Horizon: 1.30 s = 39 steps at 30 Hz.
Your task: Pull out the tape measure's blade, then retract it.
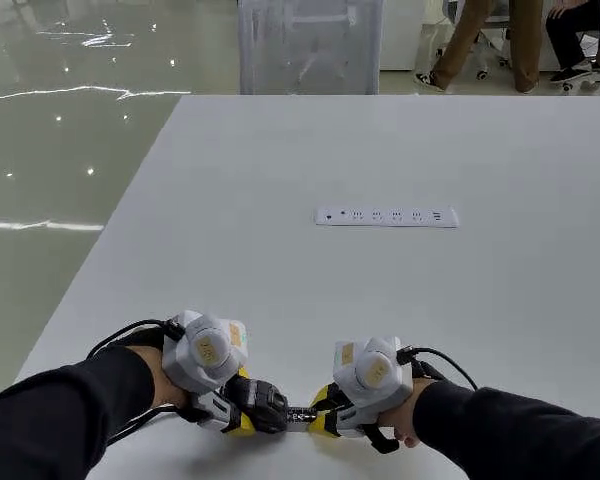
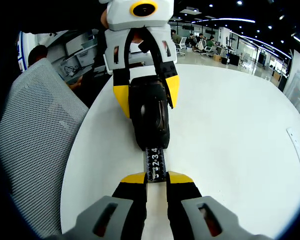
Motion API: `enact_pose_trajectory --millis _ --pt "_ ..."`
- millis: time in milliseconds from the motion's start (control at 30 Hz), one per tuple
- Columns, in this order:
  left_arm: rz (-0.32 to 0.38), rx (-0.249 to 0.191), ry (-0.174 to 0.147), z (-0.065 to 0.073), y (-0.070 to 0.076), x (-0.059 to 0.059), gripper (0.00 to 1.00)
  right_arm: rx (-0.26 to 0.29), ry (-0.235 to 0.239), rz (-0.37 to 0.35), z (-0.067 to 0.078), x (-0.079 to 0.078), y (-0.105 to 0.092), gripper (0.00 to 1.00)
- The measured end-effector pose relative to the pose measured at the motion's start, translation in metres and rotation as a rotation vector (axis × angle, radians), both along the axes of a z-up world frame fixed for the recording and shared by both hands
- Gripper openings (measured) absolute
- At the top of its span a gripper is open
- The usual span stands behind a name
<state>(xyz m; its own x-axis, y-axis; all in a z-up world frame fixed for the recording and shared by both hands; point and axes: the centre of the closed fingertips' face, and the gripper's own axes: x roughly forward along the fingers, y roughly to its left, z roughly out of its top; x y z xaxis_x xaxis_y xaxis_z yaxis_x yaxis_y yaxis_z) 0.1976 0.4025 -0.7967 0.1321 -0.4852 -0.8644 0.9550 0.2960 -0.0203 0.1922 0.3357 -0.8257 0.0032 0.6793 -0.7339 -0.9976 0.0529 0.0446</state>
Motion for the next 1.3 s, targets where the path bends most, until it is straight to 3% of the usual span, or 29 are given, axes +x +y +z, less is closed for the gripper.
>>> enact_pose_trajectory --millis 600,967,1300 --pt "0.010 -0.003 0.004 -0.001 -0.001 0.000 0.34 -0.013 -0.010 -0.012 -0.001 0.001 -0.024 0.10" --pt "0.004 -0.012 -0.023 -0.001 -0.001 0.001 0.33 -0.031 -0.012 -0.017 -0.001 0.002 -0.038 0.10" --pt "0.008 -0.011 -0.010 -0.001 -0.001 0.002 0.33 -0.027 -0.003 -0.040 0.000 0.001 -0.056 0.10"
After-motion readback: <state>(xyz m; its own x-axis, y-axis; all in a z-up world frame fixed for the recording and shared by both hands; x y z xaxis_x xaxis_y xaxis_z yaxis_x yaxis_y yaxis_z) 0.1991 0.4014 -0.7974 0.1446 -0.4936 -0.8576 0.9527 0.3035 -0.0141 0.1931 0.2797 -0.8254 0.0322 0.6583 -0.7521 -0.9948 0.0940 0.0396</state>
